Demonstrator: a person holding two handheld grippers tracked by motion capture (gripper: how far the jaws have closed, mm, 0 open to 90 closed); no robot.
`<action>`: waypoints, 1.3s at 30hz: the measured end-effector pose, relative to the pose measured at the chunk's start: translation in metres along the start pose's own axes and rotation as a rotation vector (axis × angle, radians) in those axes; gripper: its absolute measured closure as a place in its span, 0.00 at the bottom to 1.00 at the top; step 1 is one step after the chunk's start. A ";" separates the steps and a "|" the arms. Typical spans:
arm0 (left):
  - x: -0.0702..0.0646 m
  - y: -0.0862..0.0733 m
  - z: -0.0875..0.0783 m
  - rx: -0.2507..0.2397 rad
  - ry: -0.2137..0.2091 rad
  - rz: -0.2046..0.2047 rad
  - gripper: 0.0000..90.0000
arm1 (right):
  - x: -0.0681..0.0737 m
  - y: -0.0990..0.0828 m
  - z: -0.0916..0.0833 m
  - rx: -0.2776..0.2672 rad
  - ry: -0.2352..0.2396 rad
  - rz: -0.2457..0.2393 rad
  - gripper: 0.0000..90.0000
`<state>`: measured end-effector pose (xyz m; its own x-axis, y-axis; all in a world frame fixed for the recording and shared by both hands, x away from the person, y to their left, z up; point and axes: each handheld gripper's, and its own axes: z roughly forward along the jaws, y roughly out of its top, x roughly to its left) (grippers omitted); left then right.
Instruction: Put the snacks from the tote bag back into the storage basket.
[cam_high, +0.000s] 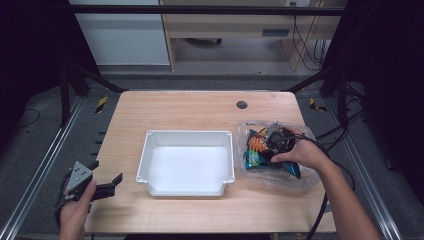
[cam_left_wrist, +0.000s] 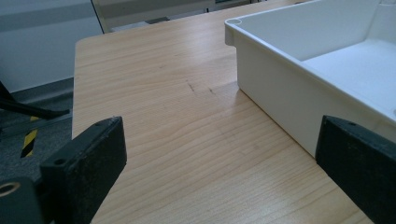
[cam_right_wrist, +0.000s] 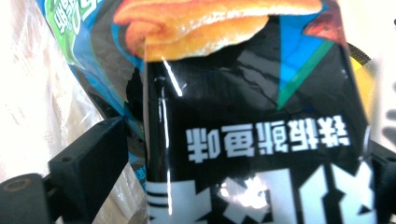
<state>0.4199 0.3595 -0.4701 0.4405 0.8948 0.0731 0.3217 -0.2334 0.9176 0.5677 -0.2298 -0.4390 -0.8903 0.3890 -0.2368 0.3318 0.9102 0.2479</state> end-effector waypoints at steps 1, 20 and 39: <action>0.000 0.000 0.000 -0.001 0.000 0.000 0.02 | 0.000 -0.001 0.000 -0.004 -0.004 -0.006 0.16; 0.001 0.000 -0.001 -0.004 0.003 -0.003 0.02 | 0.002 -0.010 -0.020 -0.045 -0.057 -0.012 0.42; 0.001 0.001 -0.002 -0.006 0.002 -0.003 0.02 | 0.010 -0.020 -0.039 -0.023 -0.112 -0.036 0.43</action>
<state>0.4195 0.3610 -0.4687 0.4377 0.8963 0.0717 0.3176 -0.2288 0.9202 0.5402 -0.2497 -0.4099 -0.8607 0.3711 -0.3487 0.2923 0.9207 0.2585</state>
